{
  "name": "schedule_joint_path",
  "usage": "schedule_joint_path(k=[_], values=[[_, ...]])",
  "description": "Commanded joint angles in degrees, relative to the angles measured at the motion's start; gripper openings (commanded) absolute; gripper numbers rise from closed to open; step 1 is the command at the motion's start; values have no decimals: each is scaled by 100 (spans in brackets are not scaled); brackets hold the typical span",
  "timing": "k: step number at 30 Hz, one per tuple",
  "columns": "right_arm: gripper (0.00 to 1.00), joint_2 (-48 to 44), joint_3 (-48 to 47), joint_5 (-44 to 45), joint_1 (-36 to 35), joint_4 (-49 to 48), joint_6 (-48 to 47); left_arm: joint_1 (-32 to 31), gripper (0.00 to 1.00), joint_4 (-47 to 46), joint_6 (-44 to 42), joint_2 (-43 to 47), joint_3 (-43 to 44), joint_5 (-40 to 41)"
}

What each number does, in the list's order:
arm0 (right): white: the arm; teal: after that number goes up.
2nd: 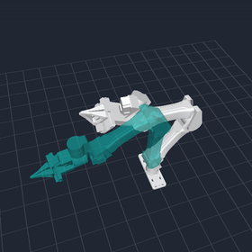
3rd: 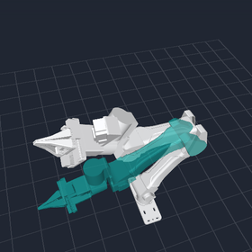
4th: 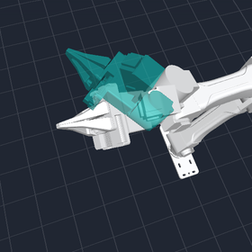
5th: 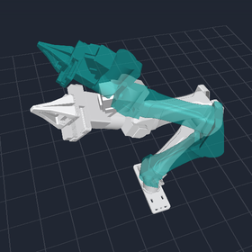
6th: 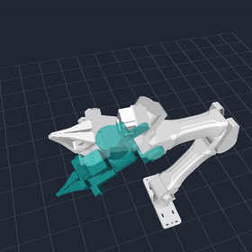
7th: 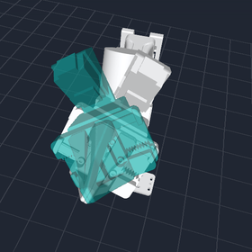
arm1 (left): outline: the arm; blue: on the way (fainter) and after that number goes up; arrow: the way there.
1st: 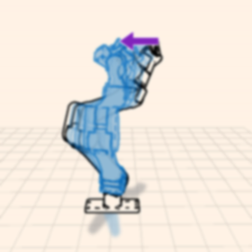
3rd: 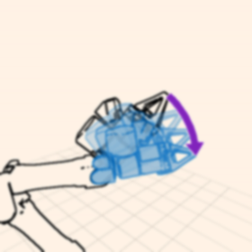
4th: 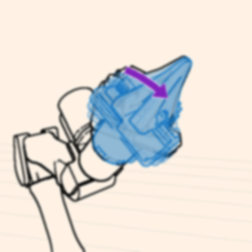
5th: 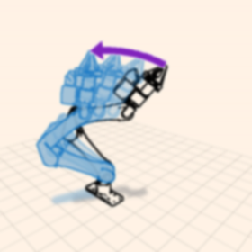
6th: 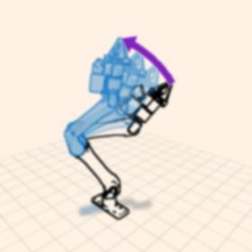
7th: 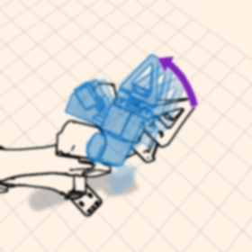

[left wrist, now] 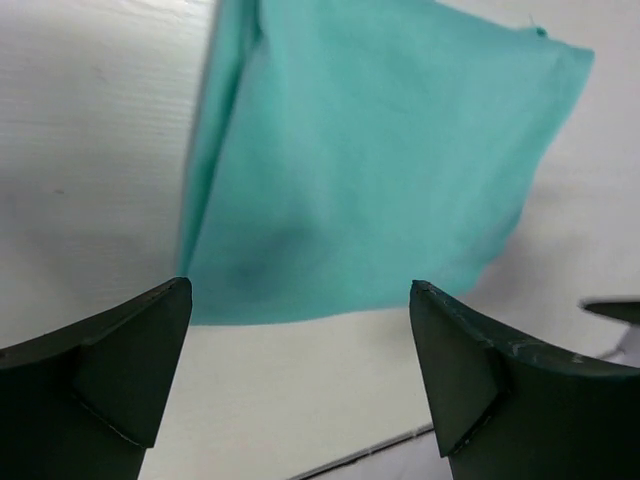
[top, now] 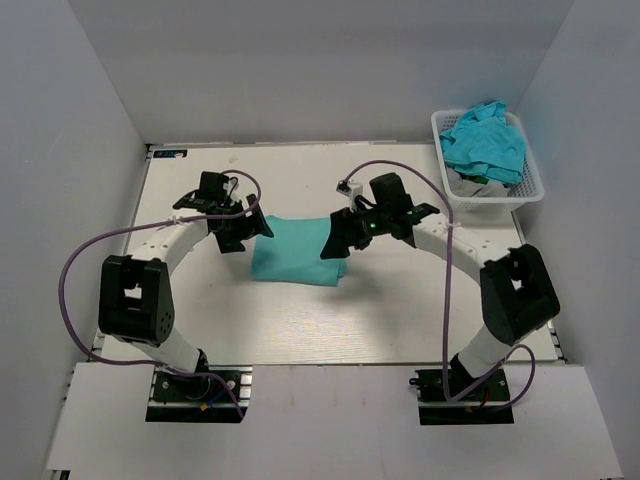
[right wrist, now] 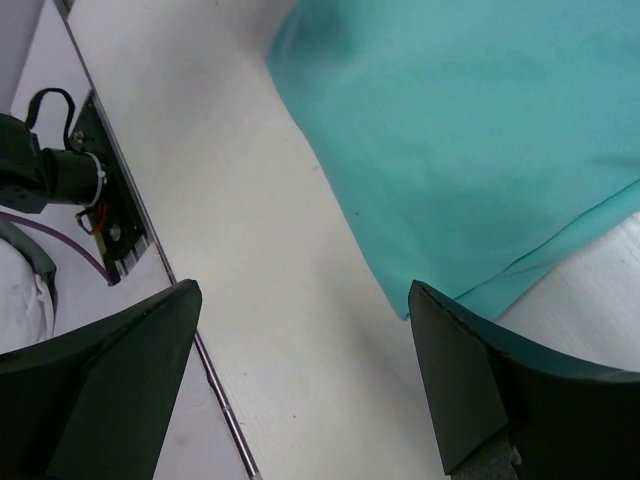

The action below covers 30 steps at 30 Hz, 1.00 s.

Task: Fold and stack the t-shirts
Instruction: Smooth out wrinkles on the folded tshirt, then put the neatly folded tshirt into the corner of the board with the left arm

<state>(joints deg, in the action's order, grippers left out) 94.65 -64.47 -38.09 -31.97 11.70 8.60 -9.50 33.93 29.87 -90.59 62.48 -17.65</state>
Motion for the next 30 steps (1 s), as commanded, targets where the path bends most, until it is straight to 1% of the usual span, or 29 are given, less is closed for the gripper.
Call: schedule_joint_path(k=[1, 2, 4, 5, 9, 10, 11, 12, 14, 15, 17, 18, 20, 21, 23, 24, 26, 28, 29, 30], values=[[90, -324, 22, 178, 24, -54, 97, -8, 100, 551, -148, -361, 317, 771], [90, -351, 92, 179, 41, -54, 115, -8, 100, 553, -148, -485, 457, 824], [90, -439, 136, 196, 50, -46, 168, -61, 96, 405, -148, -626, 458, 825], [90, -474, 188, 188, 50, -45, 168, -61, 89, 238, -148, -688, 354, 764], [90, -360, 119, 328, 103, 165, 19, -113, 81, -299, -148, -942, 133, -35], [90, -360, 101, 337, 129, 192, -7, -114, 79, -378, -148, -943, 55, -89], [90, -351, 118, 311, 129, 174, -16, -183, 76, -440, -148, -1013, -24, -90], [90, -351, 127, 311, 147, 166, -8, -184, 76, -440, -148, -1014, -25, -3], [90, -368, 154, 319, 156, 113, 1, -236, 68, -440, -148, -1171, -25, 147], [90, -360, 162, 319, 199, 121, 1, -298, 61, -440, -87, -1224, -25, 330], [90, -386, 145, 302, 243, 113, 28, -359, 52, -440, -25, -1304, -25, 673], [90, -369, 154, 293, 243, 130, 28, -421, 46, -501, 45, -1382, -25, 771], [90, -325, 163, 310, 270, 165, -69, -482, 38, -581, 98, -1531, -78, 1051], [90, -307, 163, 337, 287, 200, -60, -483, 30, -581, 177, -1611, 9, 1131], [90, -254, 171, 319, 340, 218, -51, -536, 17, -293, 238, -1795, 185, 1368], [90, -237, 206, 311, 366, 210, -34, -536, 0, -195, 352, -1952, 377, 1474], [90, -219, 233, 145, 428, 175, -60, -457, 0, -124, 528, -2016, 554, 1667], [90, -193, 224, 39, 481, 157, -86, -299, 0, -10, 599, -2068, 730, 1668], [90, -175, 215, 3, 524, 148, -78, -298, 0, 78, 651, -2138, 870, 1921], [90, -158, 207, -23, 568, 131, -69, -298, 0, 444, 652, -2139, 1306, 2184]])
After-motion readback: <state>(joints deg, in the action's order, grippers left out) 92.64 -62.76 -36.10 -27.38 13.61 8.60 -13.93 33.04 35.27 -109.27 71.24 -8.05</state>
